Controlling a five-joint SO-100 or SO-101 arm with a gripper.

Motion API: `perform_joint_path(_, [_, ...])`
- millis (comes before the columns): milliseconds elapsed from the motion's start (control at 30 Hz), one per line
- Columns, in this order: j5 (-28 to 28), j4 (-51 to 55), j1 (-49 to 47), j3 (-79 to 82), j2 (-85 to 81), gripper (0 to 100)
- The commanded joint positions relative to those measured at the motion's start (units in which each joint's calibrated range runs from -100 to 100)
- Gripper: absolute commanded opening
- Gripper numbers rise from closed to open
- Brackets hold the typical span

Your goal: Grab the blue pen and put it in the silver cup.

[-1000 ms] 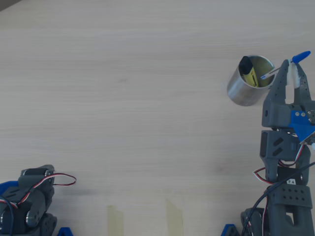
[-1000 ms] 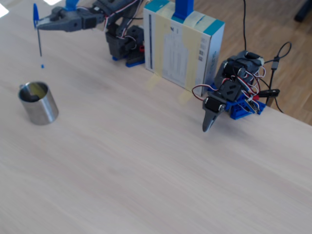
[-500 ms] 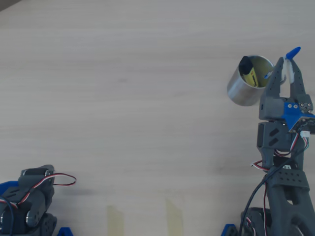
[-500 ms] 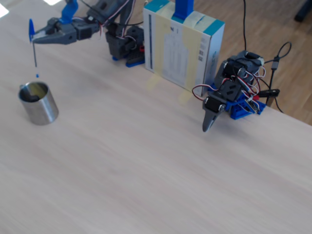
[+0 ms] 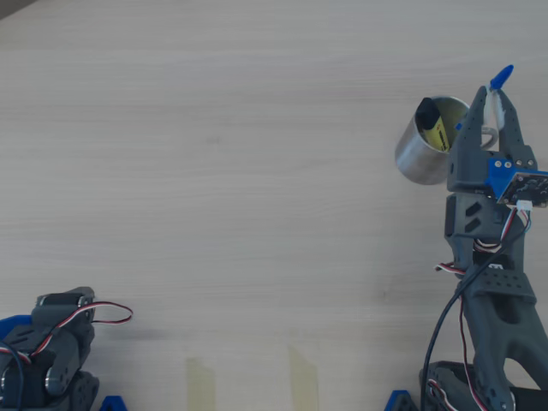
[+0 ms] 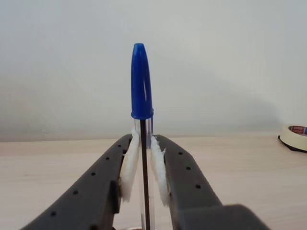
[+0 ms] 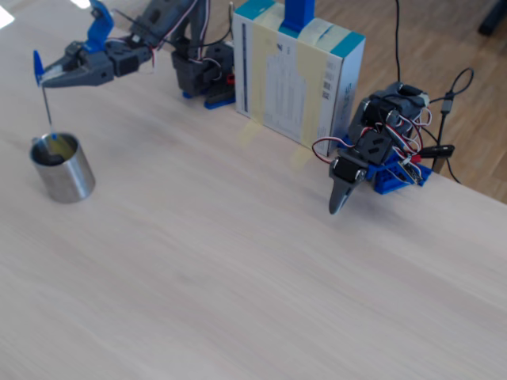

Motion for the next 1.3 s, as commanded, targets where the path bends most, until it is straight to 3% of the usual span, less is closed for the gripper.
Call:
perform_joint_path(0, [-0.03, -0.80, -0.39, -3.74, 2.10, 2])
perform_joint_path(800, [0.23, -0.63, -0.48, -5.38, 18.81, 2])
perform_joint_path(1267, [0.44, 3.23, -1.00, -4.65, 19.97, 3])
